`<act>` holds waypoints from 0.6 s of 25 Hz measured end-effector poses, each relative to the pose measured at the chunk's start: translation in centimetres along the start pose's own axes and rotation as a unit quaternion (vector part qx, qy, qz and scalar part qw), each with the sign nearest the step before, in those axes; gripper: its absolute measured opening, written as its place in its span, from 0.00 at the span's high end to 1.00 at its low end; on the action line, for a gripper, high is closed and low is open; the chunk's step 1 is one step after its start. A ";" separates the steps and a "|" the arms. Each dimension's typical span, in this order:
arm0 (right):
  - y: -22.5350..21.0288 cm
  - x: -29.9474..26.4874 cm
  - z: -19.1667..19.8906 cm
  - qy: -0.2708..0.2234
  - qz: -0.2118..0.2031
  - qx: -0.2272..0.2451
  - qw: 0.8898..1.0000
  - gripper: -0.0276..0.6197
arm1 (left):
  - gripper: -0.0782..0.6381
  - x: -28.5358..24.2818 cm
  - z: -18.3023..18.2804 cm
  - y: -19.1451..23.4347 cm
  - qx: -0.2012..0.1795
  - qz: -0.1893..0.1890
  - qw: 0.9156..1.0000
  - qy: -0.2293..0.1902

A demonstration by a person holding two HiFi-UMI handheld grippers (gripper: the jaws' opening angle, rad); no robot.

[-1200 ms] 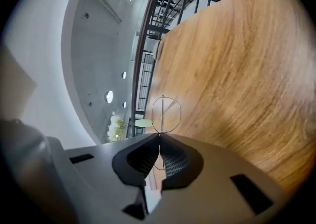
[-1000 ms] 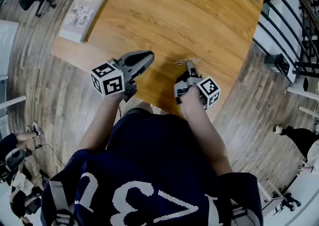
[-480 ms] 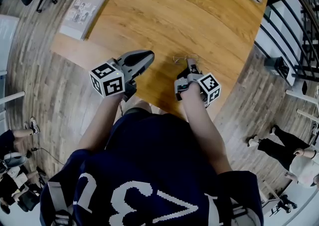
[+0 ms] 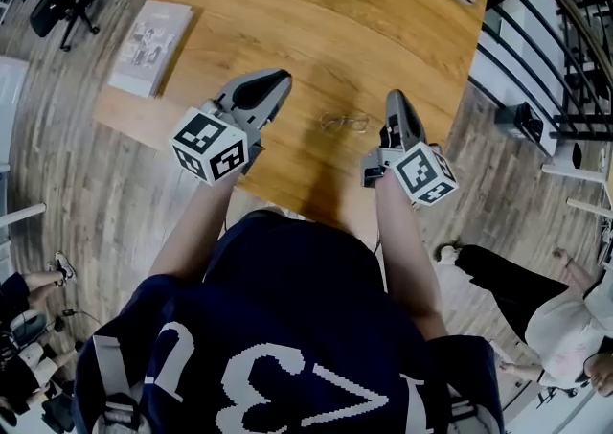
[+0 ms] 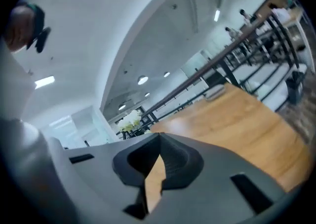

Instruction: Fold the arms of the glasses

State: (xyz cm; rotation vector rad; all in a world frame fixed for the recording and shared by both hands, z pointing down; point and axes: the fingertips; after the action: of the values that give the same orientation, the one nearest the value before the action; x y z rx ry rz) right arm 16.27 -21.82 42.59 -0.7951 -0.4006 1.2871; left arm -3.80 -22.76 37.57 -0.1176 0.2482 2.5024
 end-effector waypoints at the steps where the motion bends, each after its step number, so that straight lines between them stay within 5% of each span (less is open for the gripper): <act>1: 1.0 0.3 -1.2 -0.009 -0.006 0.041 0.999 0.92 | 0.85 -0.2 -1.1 0.2 -0.025 -0.011 1.000 -0.007; 5: 4.3 2.0 -5.1 -0.046 -0.022 0.133 0.990 0.92 | 0.85 -0.4 -5.1 0.6 -0.092 -0.048 0.994 -0.043; 11: 8.9 4.0 -8.9 -0.089 -0.028 0.271 0.958 0.92 | 0.85 0.3 -10.4 1.0 -0.106 -0.073 0.985 -0.113; 15: 10.3 4.8 -10.2 -0.110 -0.035 0.260 0.959 0.92 | 0.85 1.1 -13.1 0.6 -0.117 -0.082 0.979 -0.148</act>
State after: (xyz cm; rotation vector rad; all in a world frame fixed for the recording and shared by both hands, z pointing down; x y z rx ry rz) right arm 17.26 -19.53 27.48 -0.1931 -0.2450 1.3379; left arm -4.70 -25.31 24.69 0.1345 -0.1741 2.3377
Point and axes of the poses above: the fingertips, and each gripper's own axes: x backward along the fingers, y to its left, z out of its underside, and after that the axes turned 7 degrees about -x, right-handed
